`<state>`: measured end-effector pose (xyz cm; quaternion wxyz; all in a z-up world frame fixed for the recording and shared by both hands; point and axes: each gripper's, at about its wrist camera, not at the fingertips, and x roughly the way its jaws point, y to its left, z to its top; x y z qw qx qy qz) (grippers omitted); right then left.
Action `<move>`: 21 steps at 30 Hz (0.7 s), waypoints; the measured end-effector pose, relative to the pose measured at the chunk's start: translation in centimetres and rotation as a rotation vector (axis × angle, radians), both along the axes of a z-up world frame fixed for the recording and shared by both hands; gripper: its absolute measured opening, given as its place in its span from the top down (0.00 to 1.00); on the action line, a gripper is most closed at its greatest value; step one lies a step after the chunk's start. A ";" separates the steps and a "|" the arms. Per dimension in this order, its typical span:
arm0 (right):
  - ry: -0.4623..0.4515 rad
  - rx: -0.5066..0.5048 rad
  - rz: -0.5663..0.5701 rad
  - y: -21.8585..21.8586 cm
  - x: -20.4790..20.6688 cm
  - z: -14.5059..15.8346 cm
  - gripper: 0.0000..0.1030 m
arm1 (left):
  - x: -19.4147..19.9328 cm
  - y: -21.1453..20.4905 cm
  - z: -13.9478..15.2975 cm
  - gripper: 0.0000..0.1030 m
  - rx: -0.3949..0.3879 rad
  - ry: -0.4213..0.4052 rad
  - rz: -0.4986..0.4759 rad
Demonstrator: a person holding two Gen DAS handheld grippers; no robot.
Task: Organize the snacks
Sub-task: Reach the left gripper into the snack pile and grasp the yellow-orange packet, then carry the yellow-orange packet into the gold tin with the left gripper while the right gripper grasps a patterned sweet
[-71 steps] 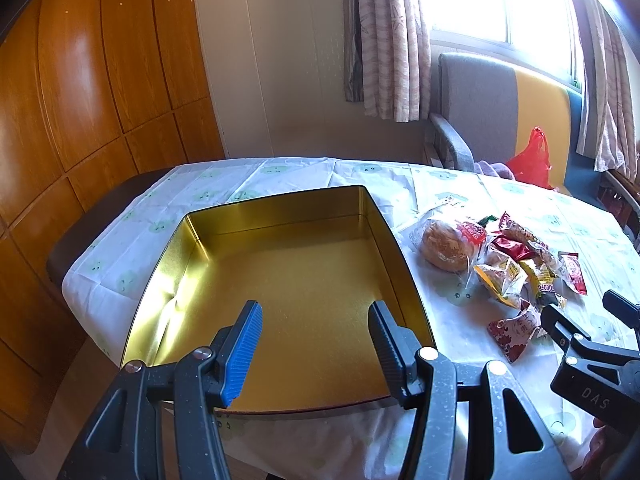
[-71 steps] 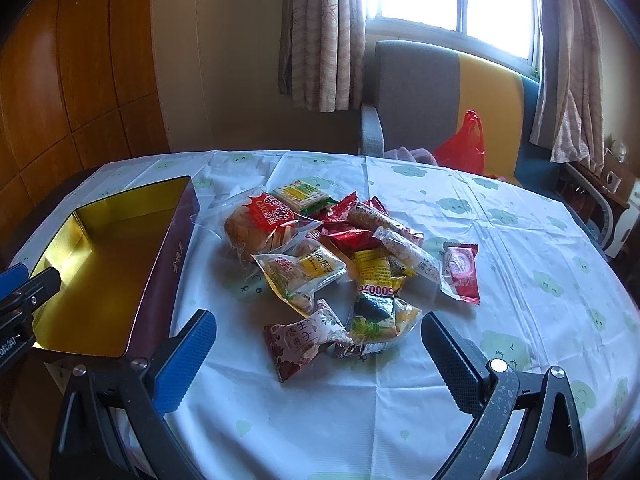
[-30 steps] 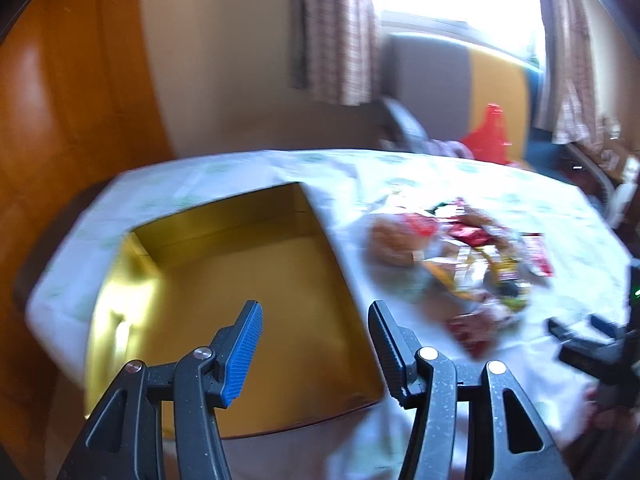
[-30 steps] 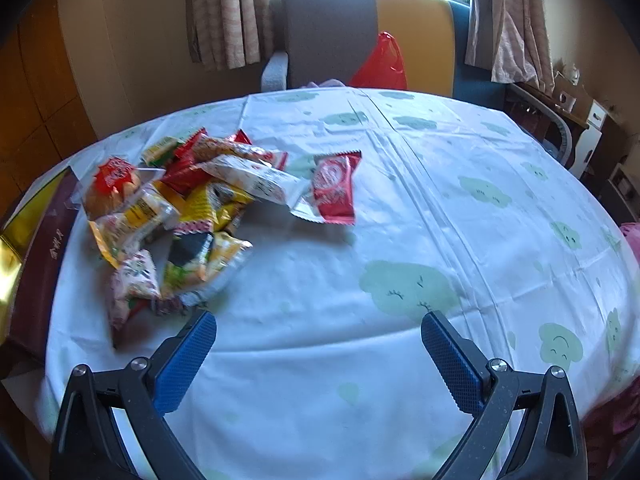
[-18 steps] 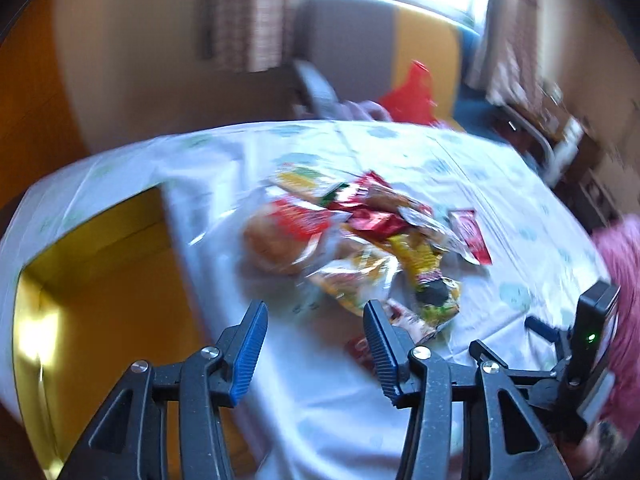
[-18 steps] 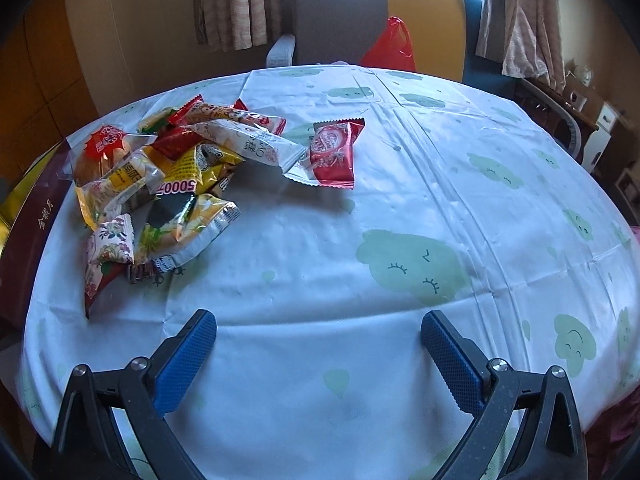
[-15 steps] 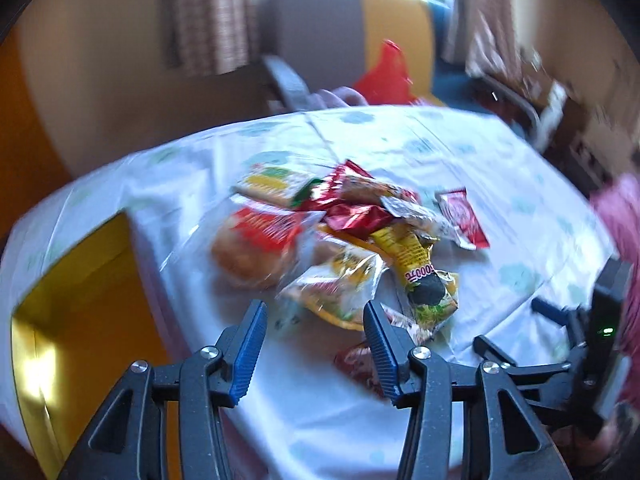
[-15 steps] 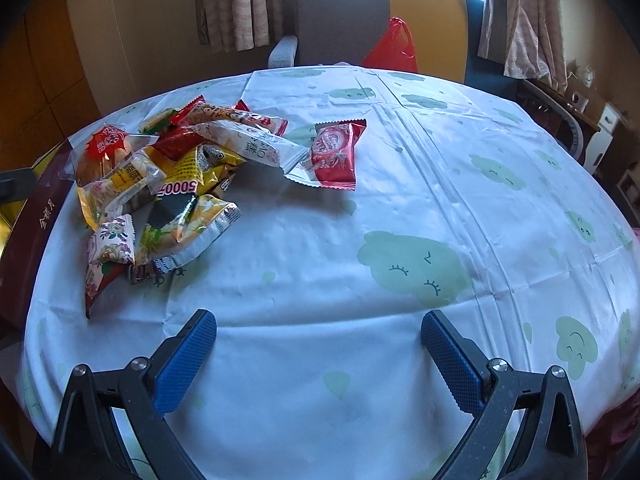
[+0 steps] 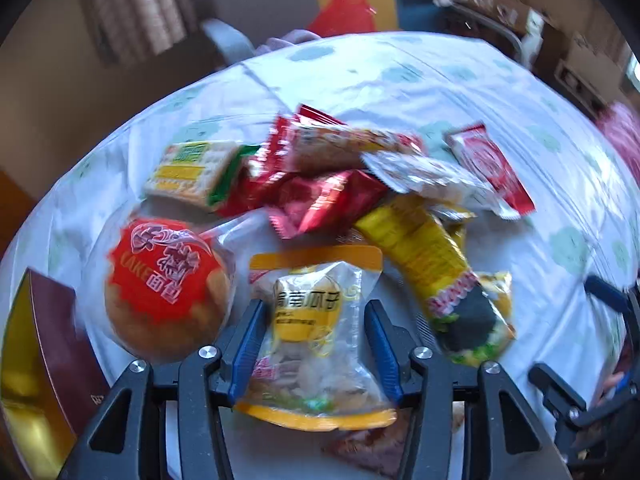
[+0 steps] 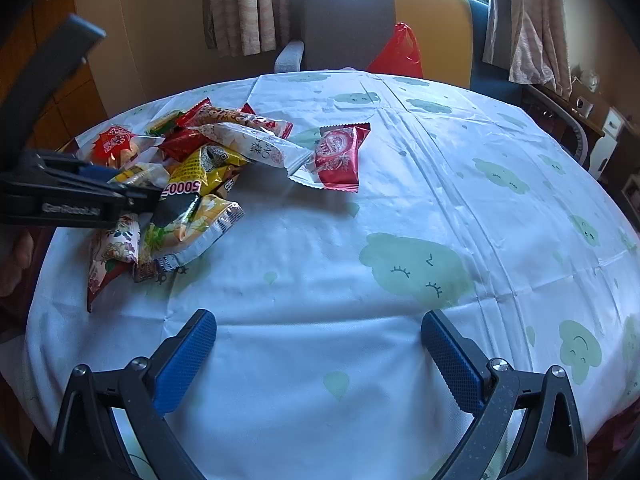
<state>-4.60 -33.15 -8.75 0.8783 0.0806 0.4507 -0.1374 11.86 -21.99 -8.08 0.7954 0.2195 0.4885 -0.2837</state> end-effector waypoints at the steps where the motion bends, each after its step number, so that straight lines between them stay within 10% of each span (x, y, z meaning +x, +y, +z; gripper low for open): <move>1: -0.003 0.001 0.001 0.0 0.0 0.0 0.00 | 0.0 0.4 0.1 0.64 -0.012 -0.002 0.015; 17: 0.036 0.002 0.020 0.0 0.5 0.1 0.00 | -6.6 7.2 6.8 0.70 -0.249 -0.101 0.104; 21: 0.028 0.027 0.065 0.9 0.6 1.0 0.31 | -7.7 10.4 7.9 0.70 -0.262 -0.131 0.162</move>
